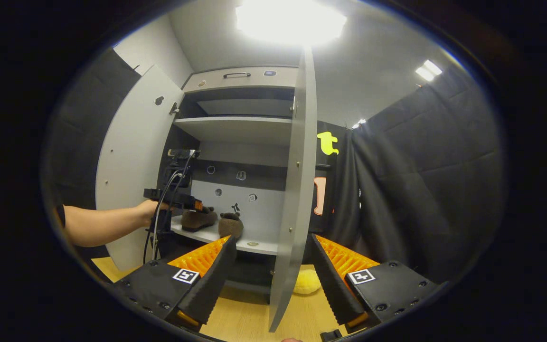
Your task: Grab one shoe with the right hand and put it into the shoe cabinet, grab the other shoe with the left hand and put it into the shoe cabinet; then close the right door with the right hand and the left door with the left hand.
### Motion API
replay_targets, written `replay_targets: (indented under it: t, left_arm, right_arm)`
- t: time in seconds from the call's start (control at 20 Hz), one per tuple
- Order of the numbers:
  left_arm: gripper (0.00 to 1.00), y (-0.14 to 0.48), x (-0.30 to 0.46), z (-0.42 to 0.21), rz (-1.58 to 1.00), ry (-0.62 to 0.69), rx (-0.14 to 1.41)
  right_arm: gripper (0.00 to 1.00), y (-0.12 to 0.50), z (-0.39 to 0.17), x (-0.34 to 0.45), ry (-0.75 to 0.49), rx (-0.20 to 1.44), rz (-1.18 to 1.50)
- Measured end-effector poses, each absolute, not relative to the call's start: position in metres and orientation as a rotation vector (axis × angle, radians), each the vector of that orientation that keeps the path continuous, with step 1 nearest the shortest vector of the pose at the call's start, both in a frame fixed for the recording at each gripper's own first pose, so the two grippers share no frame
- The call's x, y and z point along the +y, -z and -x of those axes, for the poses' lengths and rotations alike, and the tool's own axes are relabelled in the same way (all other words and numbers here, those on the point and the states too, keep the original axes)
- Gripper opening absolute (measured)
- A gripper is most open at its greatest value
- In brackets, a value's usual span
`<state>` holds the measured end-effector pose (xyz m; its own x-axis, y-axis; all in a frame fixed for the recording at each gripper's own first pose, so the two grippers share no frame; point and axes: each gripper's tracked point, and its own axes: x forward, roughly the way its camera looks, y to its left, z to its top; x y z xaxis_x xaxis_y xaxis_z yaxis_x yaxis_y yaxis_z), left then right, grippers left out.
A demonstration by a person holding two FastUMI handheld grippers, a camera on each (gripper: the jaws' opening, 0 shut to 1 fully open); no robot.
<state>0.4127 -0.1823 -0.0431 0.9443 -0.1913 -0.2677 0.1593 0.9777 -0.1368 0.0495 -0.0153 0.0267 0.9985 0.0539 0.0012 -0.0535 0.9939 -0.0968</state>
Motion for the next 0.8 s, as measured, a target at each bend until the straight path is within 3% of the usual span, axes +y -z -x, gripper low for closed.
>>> replay_targets:
  t: [0.4, 0.8]
  left_arm:
    - [1.00, -0.040, -0.157, -0.316, 0.080, 0.237, 0.107]
    - [1.00, -0.060, -0.121, -0.215, 0.081, 0.269, 0.075]
  right_arm:
    - [0.98, -0.037, -0.033, 0.007, -0.084, -0.020, 0.055]
    - [0.98, -0.050, -0.023, 0.032, -0.131, -0.035, 0.016]
